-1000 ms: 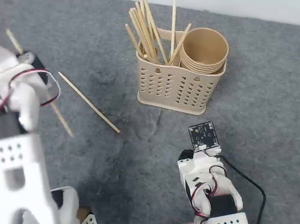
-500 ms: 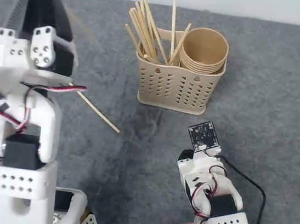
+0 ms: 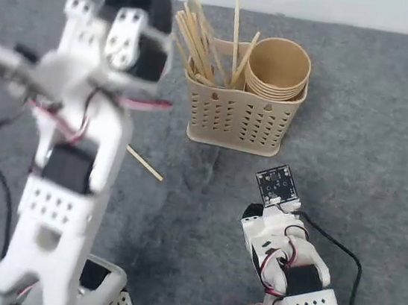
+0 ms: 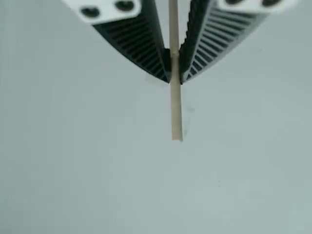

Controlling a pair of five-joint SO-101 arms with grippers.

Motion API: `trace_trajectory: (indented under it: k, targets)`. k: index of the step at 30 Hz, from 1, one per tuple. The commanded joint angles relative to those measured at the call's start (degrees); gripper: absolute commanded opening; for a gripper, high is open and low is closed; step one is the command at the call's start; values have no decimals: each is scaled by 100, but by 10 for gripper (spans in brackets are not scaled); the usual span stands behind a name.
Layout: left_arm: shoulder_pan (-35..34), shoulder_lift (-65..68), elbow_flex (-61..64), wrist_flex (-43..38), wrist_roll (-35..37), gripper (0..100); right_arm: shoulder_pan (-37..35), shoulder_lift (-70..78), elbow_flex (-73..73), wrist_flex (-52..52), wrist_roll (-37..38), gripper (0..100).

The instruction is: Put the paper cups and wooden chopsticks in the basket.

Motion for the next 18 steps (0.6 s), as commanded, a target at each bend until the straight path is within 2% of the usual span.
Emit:
trace_trajectory:
  k: [1, 5, 10, 16, 18]
  targets:
    - [35, 905, -673, -132, -62, 12, 57, -84, 132, -84, 132, 8]
    - [44, 1257, -716, -97, -62, 12, 57, -84, 132, -84, 132, 8]
    - [44, 1301, -57, -149, -62, 12, 57, -92, 132, -84, 141, 8]
    - [35, 1266, 1130, -1319, -62, 12, 57, -92, 132, -84, 141, 8]
    - [35, 1266, 1358, -1433, -62, 13, 57, -92, 132, -84, 141, 8]
